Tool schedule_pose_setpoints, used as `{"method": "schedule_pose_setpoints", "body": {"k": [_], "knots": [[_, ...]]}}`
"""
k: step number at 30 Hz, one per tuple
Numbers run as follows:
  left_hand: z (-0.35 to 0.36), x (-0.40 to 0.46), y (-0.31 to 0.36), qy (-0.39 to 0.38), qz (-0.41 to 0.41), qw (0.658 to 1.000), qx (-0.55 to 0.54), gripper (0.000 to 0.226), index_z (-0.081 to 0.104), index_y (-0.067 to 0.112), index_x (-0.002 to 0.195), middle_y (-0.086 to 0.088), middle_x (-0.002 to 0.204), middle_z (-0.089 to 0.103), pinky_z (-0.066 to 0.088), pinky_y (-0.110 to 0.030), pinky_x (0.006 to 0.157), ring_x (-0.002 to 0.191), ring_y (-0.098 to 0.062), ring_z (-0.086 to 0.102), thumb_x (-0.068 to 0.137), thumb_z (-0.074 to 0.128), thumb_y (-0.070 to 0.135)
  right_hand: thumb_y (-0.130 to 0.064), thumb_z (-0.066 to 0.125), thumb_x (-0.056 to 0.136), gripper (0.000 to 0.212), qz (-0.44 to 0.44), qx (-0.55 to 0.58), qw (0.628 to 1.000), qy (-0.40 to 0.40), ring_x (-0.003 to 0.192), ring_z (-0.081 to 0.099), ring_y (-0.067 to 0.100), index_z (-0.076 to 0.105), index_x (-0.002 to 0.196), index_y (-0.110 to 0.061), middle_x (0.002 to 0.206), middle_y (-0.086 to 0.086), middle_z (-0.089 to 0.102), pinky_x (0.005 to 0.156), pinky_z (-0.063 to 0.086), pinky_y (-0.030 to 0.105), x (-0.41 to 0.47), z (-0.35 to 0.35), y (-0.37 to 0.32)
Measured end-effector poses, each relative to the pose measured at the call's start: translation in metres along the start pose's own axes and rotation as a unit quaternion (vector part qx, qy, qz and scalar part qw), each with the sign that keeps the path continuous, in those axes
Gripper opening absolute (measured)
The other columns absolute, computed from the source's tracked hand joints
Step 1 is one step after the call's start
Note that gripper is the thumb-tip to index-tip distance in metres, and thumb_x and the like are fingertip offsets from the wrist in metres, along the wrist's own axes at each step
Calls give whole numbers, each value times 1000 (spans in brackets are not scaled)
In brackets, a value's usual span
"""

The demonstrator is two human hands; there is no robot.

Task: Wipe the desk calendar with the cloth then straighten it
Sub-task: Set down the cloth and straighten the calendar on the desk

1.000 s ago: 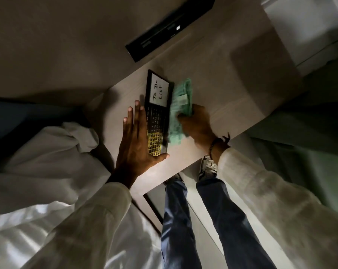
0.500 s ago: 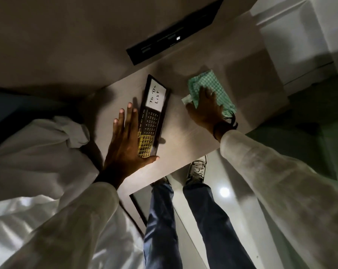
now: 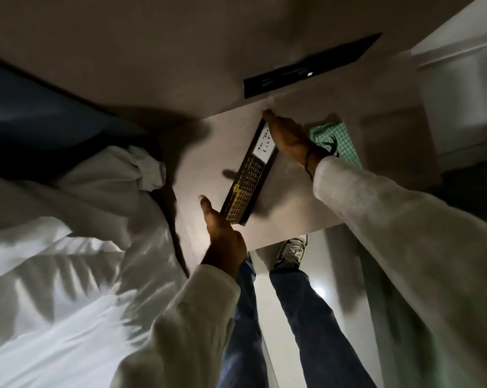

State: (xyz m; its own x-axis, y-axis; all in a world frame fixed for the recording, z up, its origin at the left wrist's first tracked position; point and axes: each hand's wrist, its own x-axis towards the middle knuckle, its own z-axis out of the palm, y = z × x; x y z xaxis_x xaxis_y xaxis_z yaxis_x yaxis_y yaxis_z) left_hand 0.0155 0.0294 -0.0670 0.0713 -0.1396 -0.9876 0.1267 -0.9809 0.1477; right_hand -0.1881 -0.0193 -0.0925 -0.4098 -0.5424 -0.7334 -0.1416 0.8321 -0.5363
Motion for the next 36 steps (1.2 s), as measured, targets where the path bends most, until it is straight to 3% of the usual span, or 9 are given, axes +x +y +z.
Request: {"method": "schedule_pose_setpoints", "body": {"k": [4, 6, 8, 12, 19, 22, 28, 32, 36], "knots": [[8, 5, 28, -4, 46, 999, -28, 93, 2, 20, 171, -14, 173, 30, 15, -37, 130, 159, -24, 35, 102, 30, 75, -61, 30, 99, 59, 8, 20, 999, 25, 92, 66, 31, 62, 78, -16, 94, 12, 72, 85, 50, 38, -1, -9, -4], [11, 10, 47, -35, 70, 997, -12, 93, 8, 18, 172, -16, 169, 40, 39, -34, 113, 141, -26, 56, 102, 31, 75, -58, 33, 99, 55, 27, 56, 996, 59, 87, 66, 28, 61, 73, -19, 80, 3, 68, 74, 47, 32, -4, -20, 1], [14, 13, 63, -51, 93, 994, 18, 93, 19, 15, 170, -18, 161, 50, 50, -32, 92, 119, -24, 67, 101, 32, 76, -56, 36, 99, 58, 34, 77, 994, 72, 94, 66, 31, 69, 86, -11, 87, 8, 71, 82, 49, 36, -7, -23, 17], [16, 24, 87, -56, 134, 989, 30, 85, 36, 18, 163, -17, 145, 65, 53, -49, 111, 121, -35, 71, 100, 39, 75, -59, 38, 98, 64, 64, 101, 988, 100, 104, 65, 33, 70, 106, -4, 115, 20, 71, 93, 49, 39, -20, -13, 35], [30, 30, 104, -58, 170, 983, 33, 77, 47, 23, 154, -14, 141, 68, 49, -55, 116, 119, -35, 72, 98, 41, 76, -58, 40, 98, 53, 43, 151, 979, 126, 97, 68, 34, 64, 72, -18, 99, 14, 73, 97, 52, 53, -19, -5, 26], [33, 31, 108, -79, 190, 978, 44, 62, 57, 25, 141, -14, 137, 68, 51, -53, 113, 114, -33, 73, 104, 37, 69, -62, 38, 95, 57, 44, 157, 978, 133, 96, 68, 35, 66, 77, -15, 99, 16, 74, 97, 52, 55, -14, -3, 20], [32, 29, 116, -89, 216, 970, 63, 69, 55, 17, 153, -16, 147, 65, 46, -55, 119, 132, -38, 65, 108, 31, 64, -60, 36, 95, 67, 12, 179, 975, 134, 97, 68, 41, 67, 92, -1, 101, 25, 72, 95, 52, 58, -8, 0, 9], [31, 33, 118, -77, 226, 969, 60, 68, 52, 16, 155, -17, 149, 63, 46, -55, 119, 135, -38, 63, 107, 37, 62, -57, 39, 95, 48, 0, 175, 976, 130, 93, 69, 32, 66, 80, -20, 89, 9, 73, 93, 54, 53, -9, 0, 8], [28, 28, 119, -62, 243, 966, 70, 63, 58, 15, 149, -15, 142, 68, 50, -52, 115, 128, -35, 68, 108, 40, 59, -67, 38, 82, 68, -9, 192, 976, 99, 107, 66, 32, 65, 113, -13, 113, 12, 71, 102, 49, 53, -10, -4, 9]]}}
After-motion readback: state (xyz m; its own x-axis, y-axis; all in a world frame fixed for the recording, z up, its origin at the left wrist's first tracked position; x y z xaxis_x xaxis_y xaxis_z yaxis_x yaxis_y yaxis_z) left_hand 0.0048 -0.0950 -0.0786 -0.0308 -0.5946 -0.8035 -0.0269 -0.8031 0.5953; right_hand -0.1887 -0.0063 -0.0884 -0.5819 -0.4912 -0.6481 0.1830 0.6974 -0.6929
